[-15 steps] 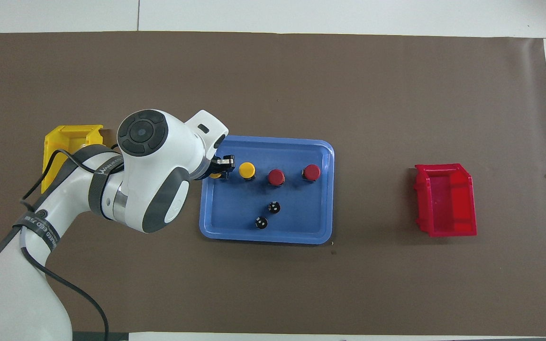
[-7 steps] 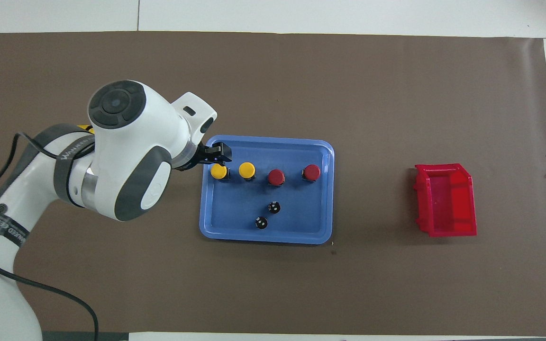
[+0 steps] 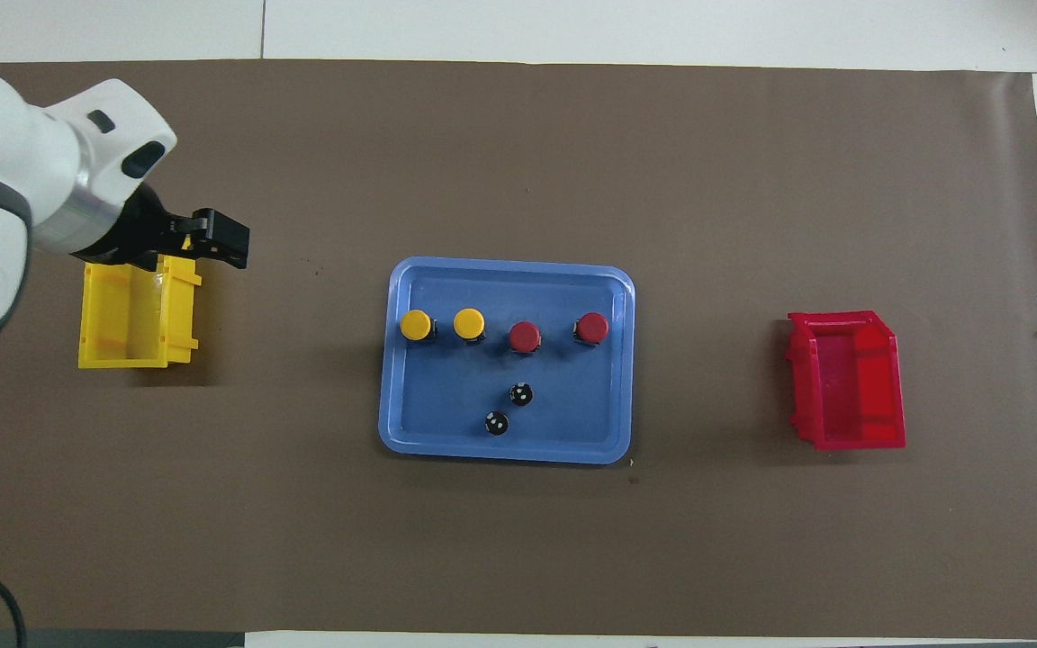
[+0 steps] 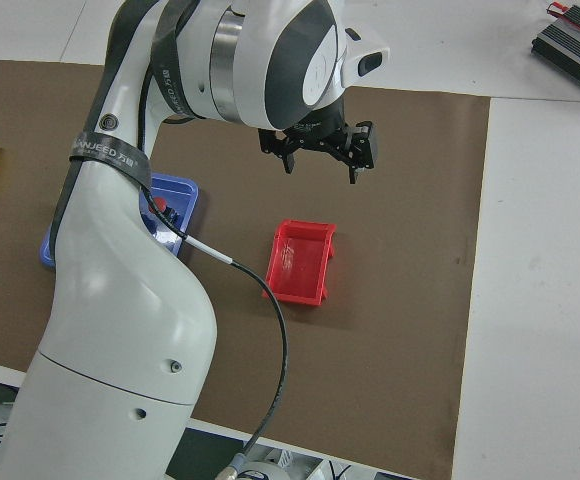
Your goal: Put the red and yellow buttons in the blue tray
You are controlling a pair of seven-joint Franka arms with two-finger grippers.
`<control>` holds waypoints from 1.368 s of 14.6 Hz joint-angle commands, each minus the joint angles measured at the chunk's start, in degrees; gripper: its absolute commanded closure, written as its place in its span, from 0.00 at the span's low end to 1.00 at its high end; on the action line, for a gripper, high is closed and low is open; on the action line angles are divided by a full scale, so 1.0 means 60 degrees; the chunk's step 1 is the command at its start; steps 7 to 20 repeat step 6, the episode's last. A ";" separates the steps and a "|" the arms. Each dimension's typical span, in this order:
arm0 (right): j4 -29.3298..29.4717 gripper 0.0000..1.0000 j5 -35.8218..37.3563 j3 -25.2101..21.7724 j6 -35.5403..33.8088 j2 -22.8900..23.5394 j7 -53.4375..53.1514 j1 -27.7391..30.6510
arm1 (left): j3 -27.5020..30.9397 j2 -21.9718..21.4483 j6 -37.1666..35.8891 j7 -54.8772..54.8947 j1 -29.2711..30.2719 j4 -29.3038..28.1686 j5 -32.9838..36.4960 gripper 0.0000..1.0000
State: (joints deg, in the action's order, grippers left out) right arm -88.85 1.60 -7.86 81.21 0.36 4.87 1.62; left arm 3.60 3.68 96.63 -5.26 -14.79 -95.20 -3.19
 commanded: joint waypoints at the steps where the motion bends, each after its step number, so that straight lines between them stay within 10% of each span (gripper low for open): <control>1: -0.0324 0.00 0.0011 0.0050 0.0146 -0.0265 0.0112 0.0022 | -0.0058 -0.0466 -0.0490 0.0844 0.0384 0.0002 0.0647 0.00; 20: -0.0324 0.00 0.0011 0.0050 0.0161 -0.0265 0.0112 0.0022 | -0.0072 -0.0965 -0.0651 0.1433 0.1014 -0.0042 0.0663 0.00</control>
